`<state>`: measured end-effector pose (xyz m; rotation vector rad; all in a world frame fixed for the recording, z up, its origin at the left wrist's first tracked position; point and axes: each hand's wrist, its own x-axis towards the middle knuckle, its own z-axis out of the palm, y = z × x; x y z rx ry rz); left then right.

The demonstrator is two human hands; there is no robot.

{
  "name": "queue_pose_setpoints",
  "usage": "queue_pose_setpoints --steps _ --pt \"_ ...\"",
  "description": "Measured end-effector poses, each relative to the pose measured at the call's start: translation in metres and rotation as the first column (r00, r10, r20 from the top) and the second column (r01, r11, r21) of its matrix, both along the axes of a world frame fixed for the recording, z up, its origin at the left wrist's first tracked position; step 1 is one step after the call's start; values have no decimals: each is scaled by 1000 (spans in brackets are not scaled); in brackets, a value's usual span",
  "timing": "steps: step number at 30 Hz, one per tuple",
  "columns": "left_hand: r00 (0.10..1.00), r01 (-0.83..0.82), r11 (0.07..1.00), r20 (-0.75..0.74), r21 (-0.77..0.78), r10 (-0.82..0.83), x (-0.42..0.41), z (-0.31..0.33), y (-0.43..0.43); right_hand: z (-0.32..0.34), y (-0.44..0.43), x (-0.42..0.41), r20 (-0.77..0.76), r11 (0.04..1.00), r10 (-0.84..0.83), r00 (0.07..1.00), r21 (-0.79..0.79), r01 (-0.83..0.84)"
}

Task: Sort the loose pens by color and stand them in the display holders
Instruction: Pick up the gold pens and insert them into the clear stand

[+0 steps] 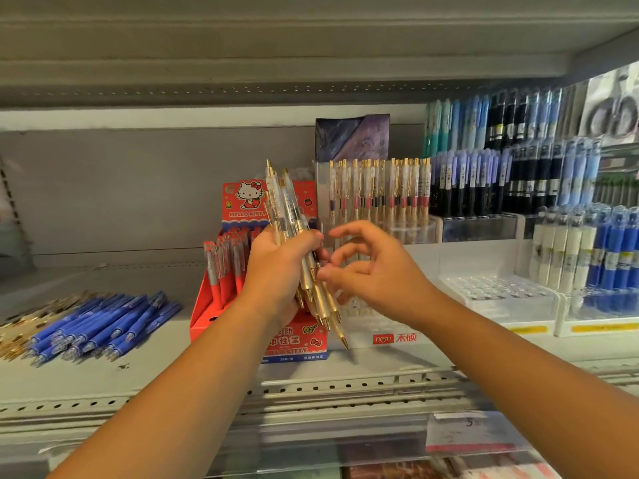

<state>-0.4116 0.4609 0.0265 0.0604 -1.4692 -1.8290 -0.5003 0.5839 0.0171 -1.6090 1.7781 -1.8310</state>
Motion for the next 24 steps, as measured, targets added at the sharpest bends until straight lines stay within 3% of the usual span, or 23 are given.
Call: queue_pose_setpoints --steps 4,10,16,24 --pt "1000 -15 1000 -2 3 15 -2 1 3 1 4 -4 103 998 48 994 22 -50" --pt "998 -56 998 23 -9 57 -7 -2 15 -1 13 -12 98 995 72 993 59 -78" --pt "983 -182 983 -12 -27 182 -16 0 18 -2 21 -21 -5 999 11 1000 32 -11" --pt "963 -207 971 -152 120 224 -20 -5 29 15 32 -59 -4 974 -212 977 -85 210"
